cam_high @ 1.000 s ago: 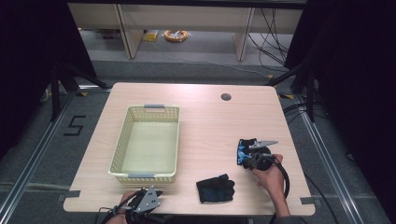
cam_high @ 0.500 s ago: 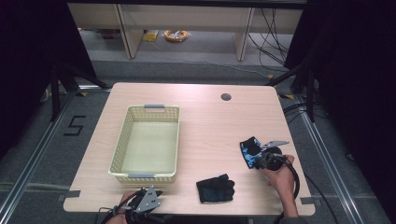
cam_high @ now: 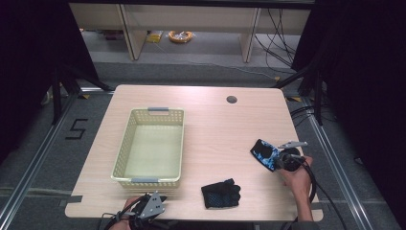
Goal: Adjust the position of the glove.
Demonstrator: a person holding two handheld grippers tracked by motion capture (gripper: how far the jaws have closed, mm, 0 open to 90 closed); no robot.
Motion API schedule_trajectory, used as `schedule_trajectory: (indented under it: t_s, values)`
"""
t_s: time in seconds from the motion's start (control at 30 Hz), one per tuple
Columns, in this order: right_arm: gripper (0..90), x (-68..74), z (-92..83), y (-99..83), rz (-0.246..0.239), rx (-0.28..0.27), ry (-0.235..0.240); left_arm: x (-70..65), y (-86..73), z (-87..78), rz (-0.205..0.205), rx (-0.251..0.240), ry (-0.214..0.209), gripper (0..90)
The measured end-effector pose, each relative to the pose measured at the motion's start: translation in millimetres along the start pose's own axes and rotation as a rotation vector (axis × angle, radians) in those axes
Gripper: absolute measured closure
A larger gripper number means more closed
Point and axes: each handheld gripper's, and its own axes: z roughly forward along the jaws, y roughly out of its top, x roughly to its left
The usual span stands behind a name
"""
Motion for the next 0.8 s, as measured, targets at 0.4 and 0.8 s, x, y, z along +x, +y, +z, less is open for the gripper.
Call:
schedule_trajectory:
  t_s: [0.4, 0.8]
  values:
    - [90.0, -16.9, 12.1, 12.3, 0.033, -0.006, -0.028, 0.5, -0.3, 1.1, -0.006, -0.001, -0.012, 17.6]
    - [75.4, 5.3, -5.2, 26.2, -0.018, -0.086, 0.086, 0.7, 0.1, 0.4, -0.005, 0.005, -0.014, 17.7]
